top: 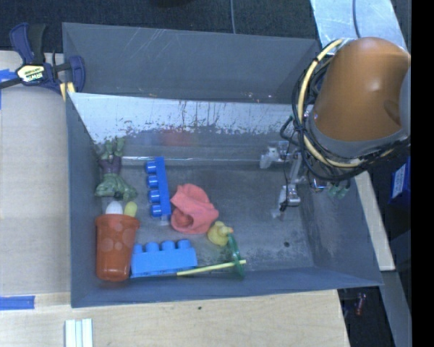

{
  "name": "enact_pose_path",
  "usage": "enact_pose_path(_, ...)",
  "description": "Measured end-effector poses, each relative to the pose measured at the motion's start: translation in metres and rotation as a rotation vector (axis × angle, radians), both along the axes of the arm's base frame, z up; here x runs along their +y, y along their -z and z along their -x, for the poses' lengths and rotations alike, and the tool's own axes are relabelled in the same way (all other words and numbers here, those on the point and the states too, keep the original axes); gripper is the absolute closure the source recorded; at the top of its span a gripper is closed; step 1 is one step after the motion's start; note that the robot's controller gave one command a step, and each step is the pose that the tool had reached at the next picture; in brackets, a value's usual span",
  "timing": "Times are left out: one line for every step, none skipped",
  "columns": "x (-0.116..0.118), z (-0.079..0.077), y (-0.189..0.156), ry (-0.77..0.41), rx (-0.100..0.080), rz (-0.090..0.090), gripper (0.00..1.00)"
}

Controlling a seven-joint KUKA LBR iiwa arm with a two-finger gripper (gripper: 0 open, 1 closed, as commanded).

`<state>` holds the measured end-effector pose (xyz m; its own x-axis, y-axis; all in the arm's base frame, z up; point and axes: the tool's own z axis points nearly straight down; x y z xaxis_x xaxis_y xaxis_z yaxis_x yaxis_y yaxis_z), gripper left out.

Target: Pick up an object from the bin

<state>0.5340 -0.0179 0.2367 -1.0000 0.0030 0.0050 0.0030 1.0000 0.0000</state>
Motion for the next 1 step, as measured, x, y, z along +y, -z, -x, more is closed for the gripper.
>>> enact_pose_path(0.0,-0.0016,-0.0044,0.0,-0.009,0.0,0.0)
